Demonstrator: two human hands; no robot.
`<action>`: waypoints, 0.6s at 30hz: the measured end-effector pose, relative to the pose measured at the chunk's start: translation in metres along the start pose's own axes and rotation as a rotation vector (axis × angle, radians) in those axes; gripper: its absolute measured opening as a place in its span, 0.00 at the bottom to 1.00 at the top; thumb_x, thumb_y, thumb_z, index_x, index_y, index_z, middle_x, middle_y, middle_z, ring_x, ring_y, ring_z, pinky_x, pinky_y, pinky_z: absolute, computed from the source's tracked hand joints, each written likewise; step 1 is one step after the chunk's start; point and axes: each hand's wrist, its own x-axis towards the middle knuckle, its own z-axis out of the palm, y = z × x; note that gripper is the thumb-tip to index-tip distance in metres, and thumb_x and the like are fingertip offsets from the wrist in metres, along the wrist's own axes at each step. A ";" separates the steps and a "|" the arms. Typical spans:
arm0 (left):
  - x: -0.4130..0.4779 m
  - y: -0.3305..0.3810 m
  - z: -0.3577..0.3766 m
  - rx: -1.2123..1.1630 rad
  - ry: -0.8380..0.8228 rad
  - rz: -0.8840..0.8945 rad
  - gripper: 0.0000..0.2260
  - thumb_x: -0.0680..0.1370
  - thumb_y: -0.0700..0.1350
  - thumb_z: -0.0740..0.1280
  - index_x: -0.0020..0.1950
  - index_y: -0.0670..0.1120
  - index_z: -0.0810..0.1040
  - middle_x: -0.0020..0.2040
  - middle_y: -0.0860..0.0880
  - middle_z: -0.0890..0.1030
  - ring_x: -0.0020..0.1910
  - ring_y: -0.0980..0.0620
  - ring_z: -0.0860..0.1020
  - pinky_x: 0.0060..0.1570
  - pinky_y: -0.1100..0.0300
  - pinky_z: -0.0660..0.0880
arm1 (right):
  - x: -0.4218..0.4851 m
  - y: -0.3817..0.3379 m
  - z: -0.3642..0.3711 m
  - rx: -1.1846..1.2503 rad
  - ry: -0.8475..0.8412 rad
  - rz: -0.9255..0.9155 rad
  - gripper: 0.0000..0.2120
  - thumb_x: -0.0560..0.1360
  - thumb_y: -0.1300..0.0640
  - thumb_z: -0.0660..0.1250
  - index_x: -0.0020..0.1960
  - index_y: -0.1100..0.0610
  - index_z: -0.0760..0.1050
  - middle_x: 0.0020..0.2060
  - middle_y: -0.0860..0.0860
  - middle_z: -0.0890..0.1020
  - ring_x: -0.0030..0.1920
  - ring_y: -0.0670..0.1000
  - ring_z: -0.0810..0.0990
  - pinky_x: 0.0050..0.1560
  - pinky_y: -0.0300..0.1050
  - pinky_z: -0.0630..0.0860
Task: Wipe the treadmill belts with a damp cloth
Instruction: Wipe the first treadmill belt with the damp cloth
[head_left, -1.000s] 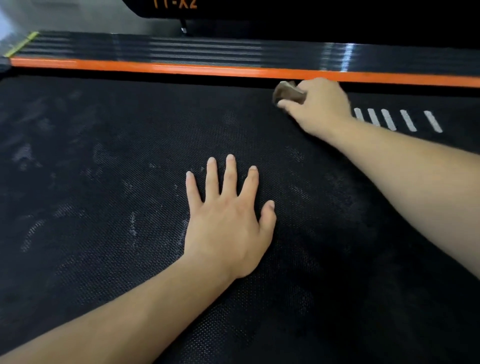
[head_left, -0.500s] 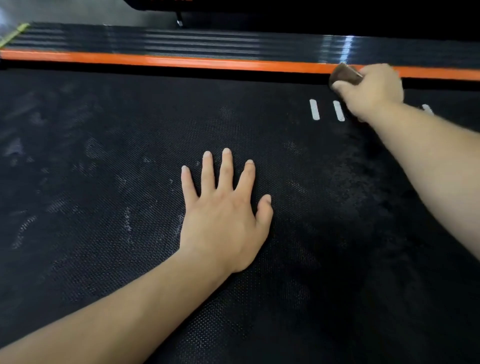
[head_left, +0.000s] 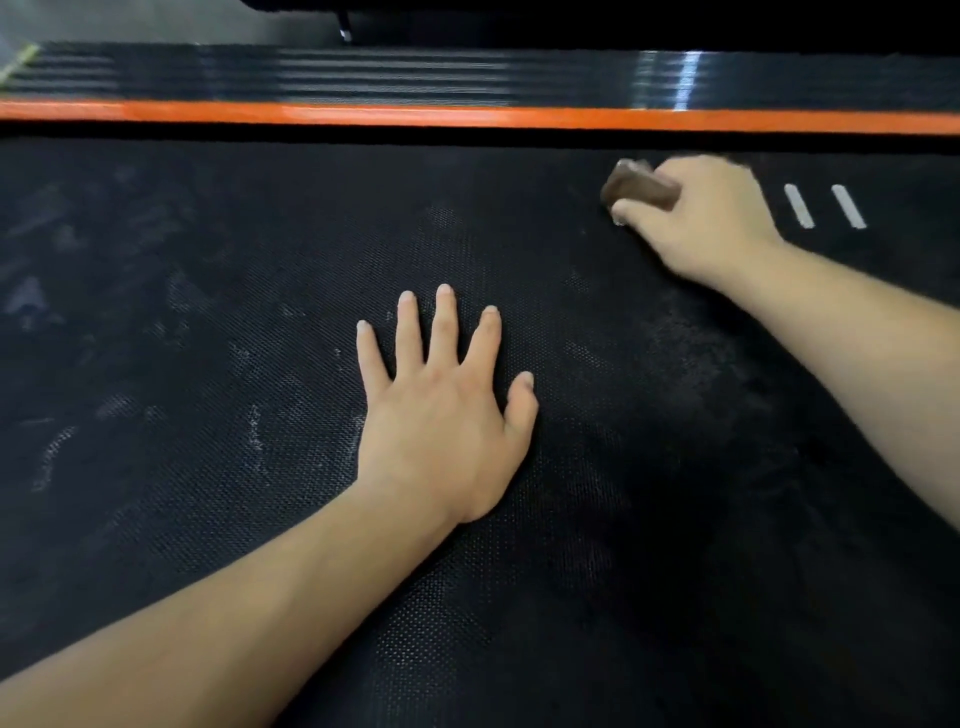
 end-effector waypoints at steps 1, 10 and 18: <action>0.000 0.000 0.000 -0.001 -0.003 0.000 0.32 0.82 0.65 0.41 0.84 0.55 0.49 0.85 0.45 0.46 0.83 0.39 0.40 0.78 0.33 0.39 | -0.014 -0.002 -0.004 0.020 -0.055 -0.059 0.18 0.77 0.40 0.67 0.39 0.54 0.74 0.38 0.50 0.78 0.45 0.55 0.76 0.47 0.50 0.68; 0.001 0.000 0.001 0.013 0.000 -0.007 0.33 0.81 0.66 0.40 0.84 0.55 0.50 0.85 0.45 0.47 0.83 0.39 0.41 0.79 0.34 0.40 | -0.044 0.003 -0.008 -0.027 0.028 0.015 0.21 0.74 0.35 0.65 0.40 0.53 0.75 0.40 0.53 0.80 0.44 0.59 0.78 0.45 0.51 0.73; 0.001 -0.001 0.003 0.018 0.009 -0.016 0.33 0.81 0.66 0.41 0.84 0.55 0.52 0.85 0.44 0.49 0.83 0.39 0.43 0.78 0.33 0.42 | -0.046 0.026 -0.030 -0.077 0.033 0.096 0.25 0.73 0.33 0.63 0.45 0.55 0.79 0.44 0.56 0.82 0.53 0.62 0.80 0.51 0.54 0.77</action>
